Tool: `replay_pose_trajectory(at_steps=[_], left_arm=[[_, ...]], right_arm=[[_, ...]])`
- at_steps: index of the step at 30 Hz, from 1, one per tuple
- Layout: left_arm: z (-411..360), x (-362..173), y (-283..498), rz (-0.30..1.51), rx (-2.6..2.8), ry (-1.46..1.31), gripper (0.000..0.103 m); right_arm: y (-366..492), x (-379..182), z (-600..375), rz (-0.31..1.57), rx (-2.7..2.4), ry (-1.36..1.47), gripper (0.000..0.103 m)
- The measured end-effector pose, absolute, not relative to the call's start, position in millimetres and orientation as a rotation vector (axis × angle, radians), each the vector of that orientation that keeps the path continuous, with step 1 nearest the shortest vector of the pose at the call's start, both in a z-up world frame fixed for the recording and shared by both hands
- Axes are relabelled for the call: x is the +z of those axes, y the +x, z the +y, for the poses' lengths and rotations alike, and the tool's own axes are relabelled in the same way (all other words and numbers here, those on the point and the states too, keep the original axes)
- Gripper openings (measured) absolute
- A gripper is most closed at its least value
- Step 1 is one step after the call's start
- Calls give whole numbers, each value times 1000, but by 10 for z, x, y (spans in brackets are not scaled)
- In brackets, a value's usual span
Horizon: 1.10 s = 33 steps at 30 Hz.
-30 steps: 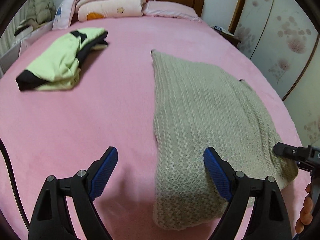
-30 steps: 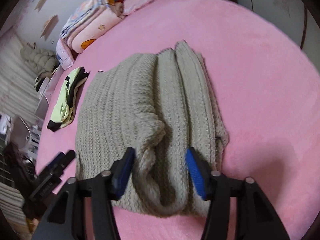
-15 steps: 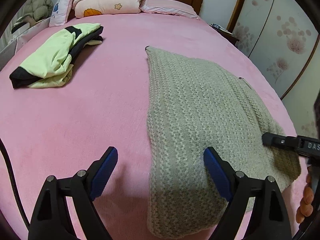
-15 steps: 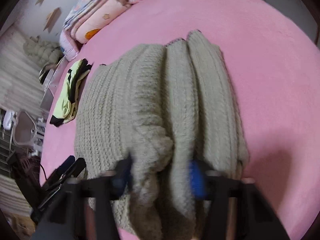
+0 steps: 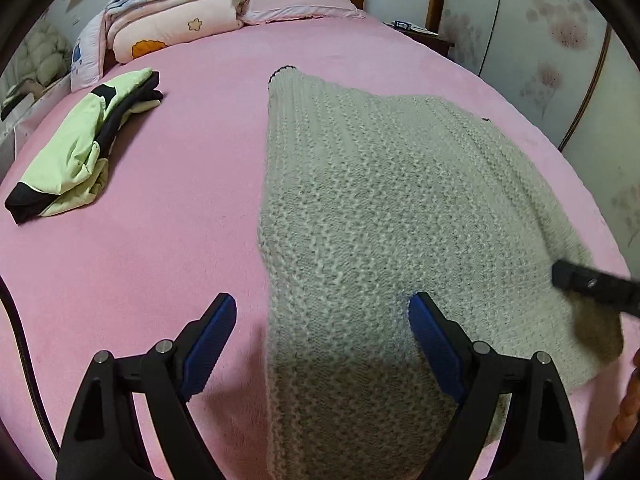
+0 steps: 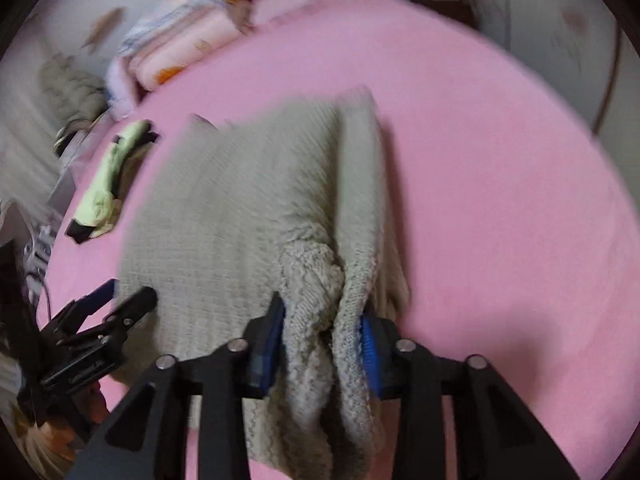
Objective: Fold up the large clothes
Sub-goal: 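Fold the held side over the middle with the right gripper and release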
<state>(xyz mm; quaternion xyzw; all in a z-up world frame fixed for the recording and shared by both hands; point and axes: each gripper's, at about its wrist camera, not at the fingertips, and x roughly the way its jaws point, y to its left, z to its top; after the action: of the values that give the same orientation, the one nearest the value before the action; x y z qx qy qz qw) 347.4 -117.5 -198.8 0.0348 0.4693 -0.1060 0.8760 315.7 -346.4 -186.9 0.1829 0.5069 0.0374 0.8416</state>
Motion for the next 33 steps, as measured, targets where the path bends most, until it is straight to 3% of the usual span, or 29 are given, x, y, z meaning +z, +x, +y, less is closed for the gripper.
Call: replay_pose_trajectory(at_steps=[3,9,13,15,18,20,21,24,32,33], left_arm=[[-1121,-1849,3430,979,-237,71,88],[-965,-1310,3499,866,-264,6,88],[-1060,-1190,3850,837,-259,1,87],[-1133,-1236,4104,853,-279,-15,72],[-1234,-1426,4432,944,-332,-46,46],[-1304,-1610,4587,1000,-337,-43,42],[-1330,-1676,4614,1007,-332,-28,42],[-1396,-1827,4619,1004,-345,28,43],[-1465,-1816,4558,975,-336,105,45],[-1458,-1801,4555,980,-330,100,49]], right_arm=[[3088,-1691,-3468,1043,49,397,42],[2920,-1031,-3178,835,-41,137,43],[3294,-830,-2988,800,65,134,42],[3550,-865,-2890,818,108,143,41],[4031,-1086,-2764,905,154,176,25],[4263,-1304,-2777,975,141,191,21],[4303,-1390,-2806,998,129,186,20],[4364,-1659,-2996,1044,24,109,0],[4167,-1724,-3169,1006,-73,37,0],[4161,-1713,-3141,1011,-77,19,0]])
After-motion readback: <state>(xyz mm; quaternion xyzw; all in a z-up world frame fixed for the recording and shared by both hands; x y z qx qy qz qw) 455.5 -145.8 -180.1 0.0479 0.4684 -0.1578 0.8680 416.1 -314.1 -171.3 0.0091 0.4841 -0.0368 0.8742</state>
